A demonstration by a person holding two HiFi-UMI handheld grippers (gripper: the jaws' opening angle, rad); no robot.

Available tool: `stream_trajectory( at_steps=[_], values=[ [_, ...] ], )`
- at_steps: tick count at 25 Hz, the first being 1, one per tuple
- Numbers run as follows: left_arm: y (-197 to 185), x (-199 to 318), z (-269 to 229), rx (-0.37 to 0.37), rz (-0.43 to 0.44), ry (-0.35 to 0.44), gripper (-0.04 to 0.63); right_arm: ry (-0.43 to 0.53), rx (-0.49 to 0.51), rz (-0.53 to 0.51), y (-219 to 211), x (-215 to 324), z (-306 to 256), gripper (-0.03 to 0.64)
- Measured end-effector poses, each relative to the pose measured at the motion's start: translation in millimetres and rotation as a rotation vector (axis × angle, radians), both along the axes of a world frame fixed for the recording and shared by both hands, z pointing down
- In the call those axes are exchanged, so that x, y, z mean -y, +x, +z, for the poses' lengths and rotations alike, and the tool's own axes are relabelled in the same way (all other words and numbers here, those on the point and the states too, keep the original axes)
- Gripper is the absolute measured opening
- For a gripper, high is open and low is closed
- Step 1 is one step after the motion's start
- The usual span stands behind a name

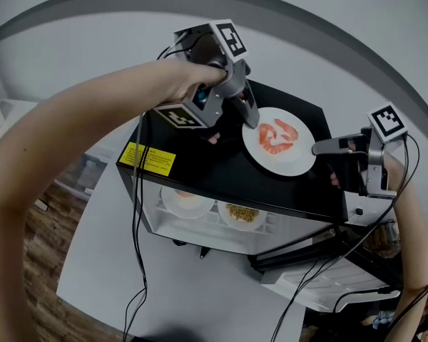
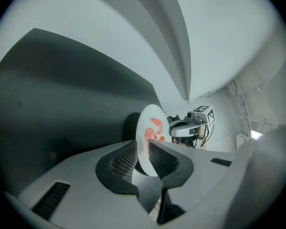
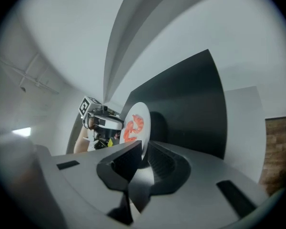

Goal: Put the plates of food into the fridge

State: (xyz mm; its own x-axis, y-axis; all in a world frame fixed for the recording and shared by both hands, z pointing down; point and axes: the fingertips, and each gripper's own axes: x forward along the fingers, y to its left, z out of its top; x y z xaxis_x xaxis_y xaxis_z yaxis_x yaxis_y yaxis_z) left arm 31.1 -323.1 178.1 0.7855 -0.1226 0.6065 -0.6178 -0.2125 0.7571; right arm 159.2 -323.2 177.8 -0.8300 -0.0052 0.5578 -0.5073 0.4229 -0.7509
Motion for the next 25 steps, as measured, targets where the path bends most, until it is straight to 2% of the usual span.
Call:
stream_trajectory(
  at_steps=[3, 8, 11, 16, 20, 25],
  values=[
    [-1, 1, 1, 0.012, -0.025, -0.005, 0.049, -0.065, 0.107, 0.017, -4, -3, -7, 0.035],
    [0, 0, -1, -0.071, -0.057, -0.020, 0.041, -0.116, 0.243, 0.088, -1, 3, -10, 0.021],
    [0, -2, -3, -0.105, -0.065, -0.011, 0.037, -0.113, 0.266, 0.100, -1, 3, -12, 0.021],
    [-1, -5, -6, -0.112, -0.062, -0.016, 0.037, -0.117, 0.262, 0.092, -2, 1, -12, 0.021],
    [-2, -8, -8, -0.163, -0.067, -0.018, 0.032, -0.125, 0.309, 0.085, -3, -2, -15, 0.020],
    [0, -5, -6, -0.180, -0.059, -0.072, 0.031, -0.177, 0.357, 0.104, -1, 4, -13, 0.020]
  ],
)
